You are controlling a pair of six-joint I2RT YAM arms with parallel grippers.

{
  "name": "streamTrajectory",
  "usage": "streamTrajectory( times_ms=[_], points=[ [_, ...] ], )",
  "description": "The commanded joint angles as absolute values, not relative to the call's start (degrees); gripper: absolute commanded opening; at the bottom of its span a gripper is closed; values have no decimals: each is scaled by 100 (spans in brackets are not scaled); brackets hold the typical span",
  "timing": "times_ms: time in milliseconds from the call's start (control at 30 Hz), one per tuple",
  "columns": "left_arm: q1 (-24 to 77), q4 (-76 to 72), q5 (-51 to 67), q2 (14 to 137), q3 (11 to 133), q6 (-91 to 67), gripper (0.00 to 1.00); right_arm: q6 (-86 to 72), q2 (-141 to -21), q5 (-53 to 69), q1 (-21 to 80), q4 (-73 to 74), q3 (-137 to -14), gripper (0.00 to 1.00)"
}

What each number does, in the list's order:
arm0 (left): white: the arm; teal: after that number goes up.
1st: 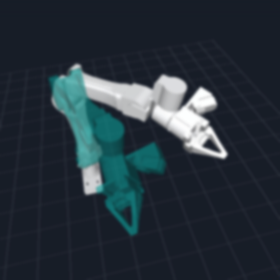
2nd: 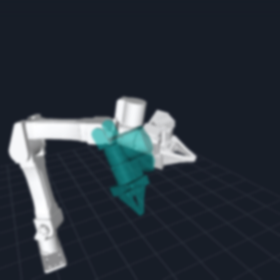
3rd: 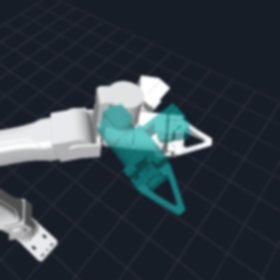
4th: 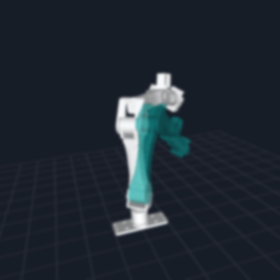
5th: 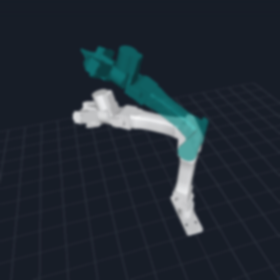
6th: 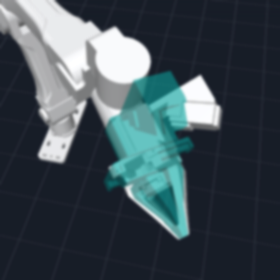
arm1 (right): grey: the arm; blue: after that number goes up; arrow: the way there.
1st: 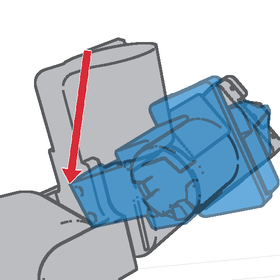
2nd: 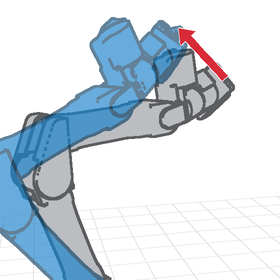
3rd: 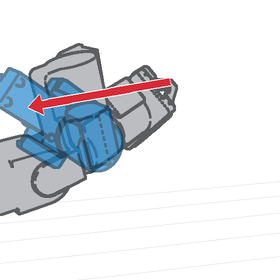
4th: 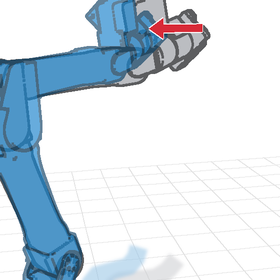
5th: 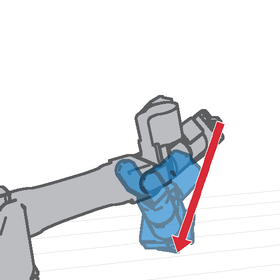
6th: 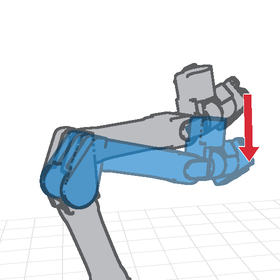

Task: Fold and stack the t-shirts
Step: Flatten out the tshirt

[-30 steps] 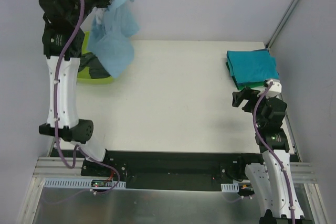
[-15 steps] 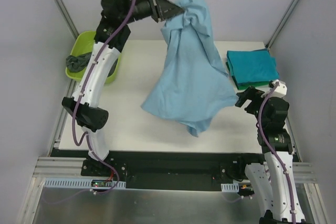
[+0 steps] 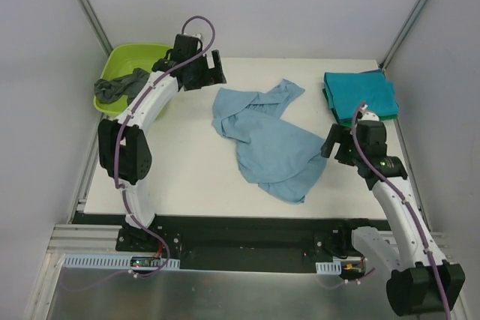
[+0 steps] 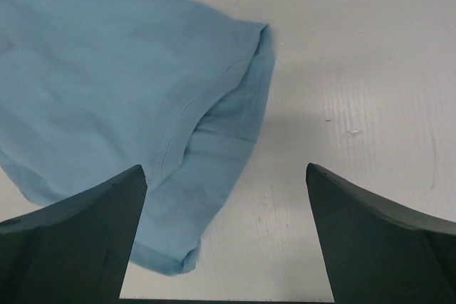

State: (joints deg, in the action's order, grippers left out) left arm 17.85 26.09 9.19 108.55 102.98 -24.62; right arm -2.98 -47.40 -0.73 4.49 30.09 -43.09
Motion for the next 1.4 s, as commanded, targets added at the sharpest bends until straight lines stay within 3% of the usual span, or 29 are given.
streamTrajectory(
  times_ms=[0,233,333,567,900,1067,1100,1167,1267,1367],
  points=[
    [1801,3112,579,10250,9496,-2197,99,-570,-5254,-273,896,3050,-4482,96],
    [2504,1357,2335,8185,6034,-2372,99,-905,-5783,-492,835,3295,-4447,96],
    [3135,1152,2006,7937,5275,-2697,99,-958,-5731,-475,774,3393,-4316,96],
    [4051,773,1758,8990,5404,-3410,75,-1353,-5335,-413,738,3269,-3631,96],
    [4464,1011,977,9808,5590,-4210,49,-1652,-4606,-219,721,3076,-3121,97],
    [4667,1037,625,9993,5765,-4438,29,-1618,-4500,-159,712,3094,-2945,97],
    [4693,1046,528,10037,5818,-4456,23,-1608,-4491,-89,712,3076,-2901,98],
    [4702,1133,431,10081,5914,-4456,0,-1530,-4456,313,721,2910,-2796,99],
    [4702,1344,221,9670,5985,-4360,0,-1415,-4386,1114,860,2637,-2663,94],
    [4702,1353,-156,8906,5775,-4210,0,-1406,-4613,1055,1404,2602,-2689,93]
  ],
)
